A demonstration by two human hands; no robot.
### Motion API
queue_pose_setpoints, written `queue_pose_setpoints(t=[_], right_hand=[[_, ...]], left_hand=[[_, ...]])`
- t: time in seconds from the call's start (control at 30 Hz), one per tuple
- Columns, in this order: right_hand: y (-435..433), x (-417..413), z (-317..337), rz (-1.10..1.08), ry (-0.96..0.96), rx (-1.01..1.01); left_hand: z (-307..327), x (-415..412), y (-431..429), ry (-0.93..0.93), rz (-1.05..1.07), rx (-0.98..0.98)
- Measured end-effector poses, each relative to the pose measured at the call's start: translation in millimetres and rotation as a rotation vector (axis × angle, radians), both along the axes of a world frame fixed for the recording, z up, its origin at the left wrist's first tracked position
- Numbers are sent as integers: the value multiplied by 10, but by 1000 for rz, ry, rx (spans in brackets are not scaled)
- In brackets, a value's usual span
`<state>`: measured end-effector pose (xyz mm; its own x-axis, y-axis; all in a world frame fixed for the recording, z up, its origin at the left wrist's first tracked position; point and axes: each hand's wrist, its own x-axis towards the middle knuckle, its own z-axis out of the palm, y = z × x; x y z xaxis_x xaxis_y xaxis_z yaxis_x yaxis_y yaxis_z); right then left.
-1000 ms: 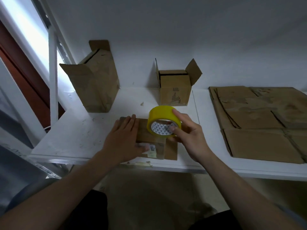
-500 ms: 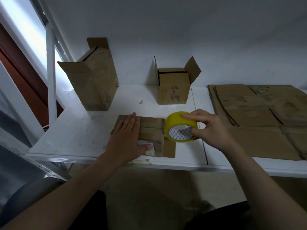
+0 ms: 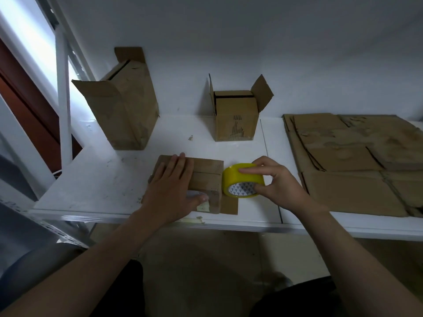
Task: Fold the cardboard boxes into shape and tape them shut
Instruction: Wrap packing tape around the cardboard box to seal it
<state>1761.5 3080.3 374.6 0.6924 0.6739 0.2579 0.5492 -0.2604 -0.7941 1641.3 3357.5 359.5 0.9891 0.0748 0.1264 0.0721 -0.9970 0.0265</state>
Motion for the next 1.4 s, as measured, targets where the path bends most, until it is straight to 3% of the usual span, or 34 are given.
queue_pose_setpoints(t=[0.3,0.47,0.6,0.7,0.83,0.97,1.13,1.3,1.4], right_hand=[[18,-46,-57,54,-30,-82],[243,-231,-100,145,-134,-167],[539,-362,-128,240,-242,-247],[723,-401,-125,289,-204,-266],[911,-429,-94,336,-168,-325],[1087,-466,-9,355,-292,-248],[1223,-258,31,151,-393,-56],[1524,-86,80,61,-379,-34],[1789,-81,46,63,-245,-36]], left_hand=[[26,161,-487,-4,-50,-10],[92,-25,-80,-50,-132,-226],[138,-305,338,-60,-12,-284],[134,-391,498,-105,49,-422],[110,-436,704,-192,-74,-493],[103,-333,908,-186,-197,-442],[123,-153,1109,-131,-285,-503],[174,62,1173,-116,-281,-641],[191,109,1223,-105,-227,-693]])
